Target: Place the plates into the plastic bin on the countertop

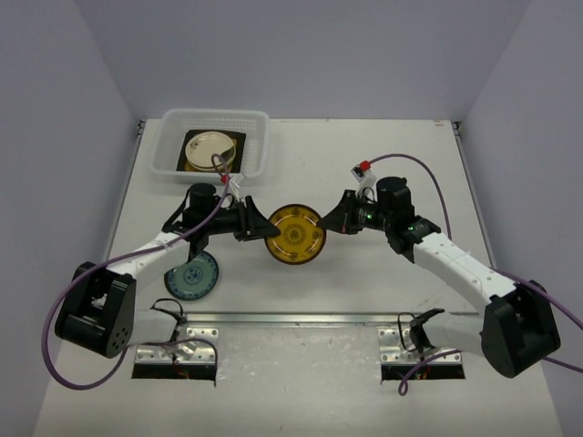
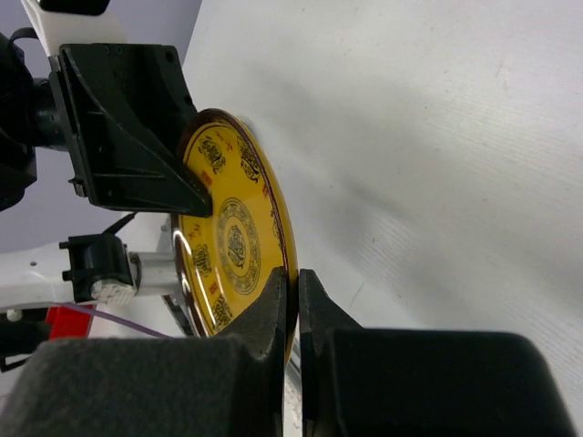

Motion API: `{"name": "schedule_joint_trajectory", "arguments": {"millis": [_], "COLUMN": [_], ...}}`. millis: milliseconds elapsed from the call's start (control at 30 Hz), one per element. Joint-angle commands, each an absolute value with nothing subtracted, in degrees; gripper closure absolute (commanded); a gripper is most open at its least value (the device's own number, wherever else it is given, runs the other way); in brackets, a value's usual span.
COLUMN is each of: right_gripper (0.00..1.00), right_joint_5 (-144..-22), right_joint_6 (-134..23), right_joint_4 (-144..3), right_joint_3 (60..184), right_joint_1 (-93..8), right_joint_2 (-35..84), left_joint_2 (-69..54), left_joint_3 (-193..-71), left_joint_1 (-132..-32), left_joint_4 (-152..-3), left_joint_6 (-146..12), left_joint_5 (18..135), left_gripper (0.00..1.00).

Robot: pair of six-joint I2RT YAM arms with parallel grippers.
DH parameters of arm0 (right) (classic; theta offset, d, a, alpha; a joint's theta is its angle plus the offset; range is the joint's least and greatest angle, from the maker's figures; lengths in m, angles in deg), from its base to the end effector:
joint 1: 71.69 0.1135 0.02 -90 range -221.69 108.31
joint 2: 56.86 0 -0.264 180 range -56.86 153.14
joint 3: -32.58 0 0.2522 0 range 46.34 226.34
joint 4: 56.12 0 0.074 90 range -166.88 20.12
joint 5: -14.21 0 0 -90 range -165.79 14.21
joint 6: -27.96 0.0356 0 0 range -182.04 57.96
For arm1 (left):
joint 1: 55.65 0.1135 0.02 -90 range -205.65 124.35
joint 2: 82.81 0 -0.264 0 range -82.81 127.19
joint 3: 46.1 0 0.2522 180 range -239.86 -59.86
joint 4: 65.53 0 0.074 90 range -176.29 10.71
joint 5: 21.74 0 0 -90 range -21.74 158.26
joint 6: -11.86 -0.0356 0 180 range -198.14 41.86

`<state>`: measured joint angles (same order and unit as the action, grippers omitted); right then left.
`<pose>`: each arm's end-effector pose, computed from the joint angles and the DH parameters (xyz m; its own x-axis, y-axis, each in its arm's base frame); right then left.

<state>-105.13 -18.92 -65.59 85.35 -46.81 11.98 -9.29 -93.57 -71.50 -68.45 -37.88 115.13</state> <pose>0.2302 0.1260 0.2446 -0.8103 0.2810 -0.5142 -0.2931 0.5655 0.7709 0.2408 -0.0954 0.2083 -0.8732 -0.2114 -0.4392 0.3101 0.4543 -0.8351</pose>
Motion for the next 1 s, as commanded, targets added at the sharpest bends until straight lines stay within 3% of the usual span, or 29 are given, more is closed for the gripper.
{"name": "schedule_joint_trajectory", "arguments": {"millis": [0,100,167,200,233,300,333,467,767,900,967], "right_gripper": [1.00,0.99,0.91,0.51,0.33,0.07,0.01,0.01,0.01,0.01,0.01], "right_joint_5": [-108.6,-108.6,-108.5,-107.7,-105.9,-101.8,-99.8,-95.0,-99.0,-100.6,-101.1], "right_joint_6": [-17.2,-16.0,-16.1,-16.1,-16.5,-17.4,-17.9,-20.4,-24.2,-25.5,-25.8], "right_joint_4": [-61.2,-60.2,-60.5,-61.7,-63.4,-66.8,-68.3,-71.7,-74.9,-74.9,-74.7], "right_joint_3": [85.2,84.5,84.3,84.2,83.7,82.8,82.3,78.6,76.0,75.5,75.8], "right_joint_1": [-47.3,-48.4,-49.3,-49.9,-51.0,-53.5,-54.5,-56.9,-57.9,-57.9,-58.0], "right_joint_2": [10.6,10.4,10.2,9.9,8.9,6.5,5.2,-0.8,-0.9,-0.2,0.7], "left_joint_2": [-9.5,-10.3,-11.1,-11.6,-11.7,-11.7,-11.6,-5.9,28.2,31.4,32.0], "left_joint_3": [-96.9,-99.0,-101.0,-103.9,-106.3,-110.7,-112.3,-120.6,-154.2,-158.0,-158.9], "left_joint_1": [-72.9,-73.0,-72.8,-72.0,-69.9,-65.4,-62.8,-52.2,-46.2,-45.2,-45.1], "left_joint_4": [-62.7,-66.5,-72.6,-77.6,-80.4,-85.1,-86.2,-85.3,-98.2,-98.8,-98.5], "left_joint_6": [-36.9,-38.7,-39.9,-40.6,-40.5,-39.9,-39.3,-34.3,-31.9,-33.1,-34.1], "left_joint_5": [116.5,113.1,106.2,100.0,96.4,90.4,88.4,75.4,71.3,71.5,72.6], "left_gripper": [0.74,1.00,1.00,1.00,1.00,1.00,1.00,1.00,1.00,0.99,0.94]}}
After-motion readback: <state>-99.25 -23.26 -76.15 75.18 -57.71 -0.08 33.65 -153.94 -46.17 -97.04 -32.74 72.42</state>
